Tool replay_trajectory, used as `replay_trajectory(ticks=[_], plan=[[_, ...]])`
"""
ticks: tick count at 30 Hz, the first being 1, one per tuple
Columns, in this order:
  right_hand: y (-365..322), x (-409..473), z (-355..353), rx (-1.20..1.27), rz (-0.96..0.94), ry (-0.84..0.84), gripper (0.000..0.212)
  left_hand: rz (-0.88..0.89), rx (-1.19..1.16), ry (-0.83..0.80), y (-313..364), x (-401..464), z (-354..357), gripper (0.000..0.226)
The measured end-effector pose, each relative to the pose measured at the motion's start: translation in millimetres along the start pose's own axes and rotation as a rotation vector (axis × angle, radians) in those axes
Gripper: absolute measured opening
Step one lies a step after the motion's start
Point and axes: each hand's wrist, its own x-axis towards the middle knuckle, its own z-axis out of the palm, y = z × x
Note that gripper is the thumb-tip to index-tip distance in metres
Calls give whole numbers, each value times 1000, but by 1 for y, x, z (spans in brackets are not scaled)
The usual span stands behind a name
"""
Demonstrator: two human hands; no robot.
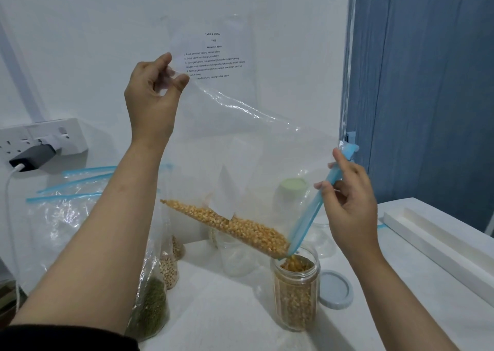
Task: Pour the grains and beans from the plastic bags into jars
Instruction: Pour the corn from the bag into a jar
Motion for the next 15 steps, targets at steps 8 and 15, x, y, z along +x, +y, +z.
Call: replay_trajectory(ticks=[8,15], plan=[[-2,-1,1,24,5,-1,54,4,-2,3,2,0,0,42],[-4,1,1,20,3,-3,52,7,-13,5,1,1,-1,43]])
